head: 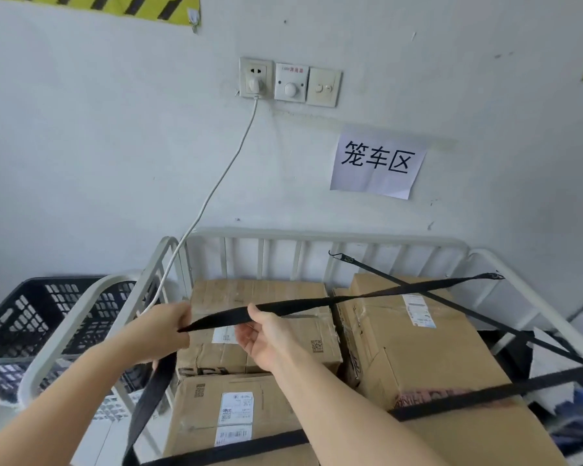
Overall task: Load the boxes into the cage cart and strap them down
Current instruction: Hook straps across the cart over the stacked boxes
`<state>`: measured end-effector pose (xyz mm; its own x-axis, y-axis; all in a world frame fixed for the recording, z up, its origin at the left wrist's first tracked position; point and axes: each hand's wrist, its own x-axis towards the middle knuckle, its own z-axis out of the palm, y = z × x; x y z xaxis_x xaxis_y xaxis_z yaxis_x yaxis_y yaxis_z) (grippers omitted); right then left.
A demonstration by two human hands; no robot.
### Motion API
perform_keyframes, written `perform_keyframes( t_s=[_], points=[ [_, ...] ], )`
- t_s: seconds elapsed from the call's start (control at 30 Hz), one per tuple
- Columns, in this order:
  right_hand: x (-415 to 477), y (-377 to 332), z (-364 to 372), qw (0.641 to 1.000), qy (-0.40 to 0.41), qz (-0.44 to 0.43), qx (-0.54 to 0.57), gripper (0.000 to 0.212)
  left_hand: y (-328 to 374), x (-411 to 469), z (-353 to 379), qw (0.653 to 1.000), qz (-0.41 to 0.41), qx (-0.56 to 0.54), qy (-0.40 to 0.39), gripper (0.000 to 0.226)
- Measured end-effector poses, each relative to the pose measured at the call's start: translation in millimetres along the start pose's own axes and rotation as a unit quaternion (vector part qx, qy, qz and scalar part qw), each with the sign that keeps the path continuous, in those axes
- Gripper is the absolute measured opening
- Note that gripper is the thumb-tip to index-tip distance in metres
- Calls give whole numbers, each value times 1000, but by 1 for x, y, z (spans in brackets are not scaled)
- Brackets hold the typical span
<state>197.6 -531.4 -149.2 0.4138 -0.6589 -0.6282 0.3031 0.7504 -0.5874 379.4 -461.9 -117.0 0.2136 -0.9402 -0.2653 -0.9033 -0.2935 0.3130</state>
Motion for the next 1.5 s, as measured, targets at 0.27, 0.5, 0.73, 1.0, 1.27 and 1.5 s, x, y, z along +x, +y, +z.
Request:
perform_keyframes(
  t_s=[0.27,0.5,0.73,1.0,1.27,1.5],
  points=[
    [-10,11,14,999,37,6,32,15,-17,-9,9,993,-6,-112,-36,11],
    [-14,16,8,999,43,16,-3,29,-28,-21,-4,951,64,-286,-99,21],
    [-24,12,1,996,82,6,18,38,-15,-15,-3,979,73,-130,-139,35],
    [-25,1,1,998,61,-6,-21,36,-14,-23,-5,929,58,-340,-134,34],
    [-25,25,22,996,-85,10,-27,18,-25,-51,-32,921,66,-378,-60,17],
    [-29,30,50,986,-167,13,-3,19,-51,-117,-107,943,4,-334,2,31]
  ],
)
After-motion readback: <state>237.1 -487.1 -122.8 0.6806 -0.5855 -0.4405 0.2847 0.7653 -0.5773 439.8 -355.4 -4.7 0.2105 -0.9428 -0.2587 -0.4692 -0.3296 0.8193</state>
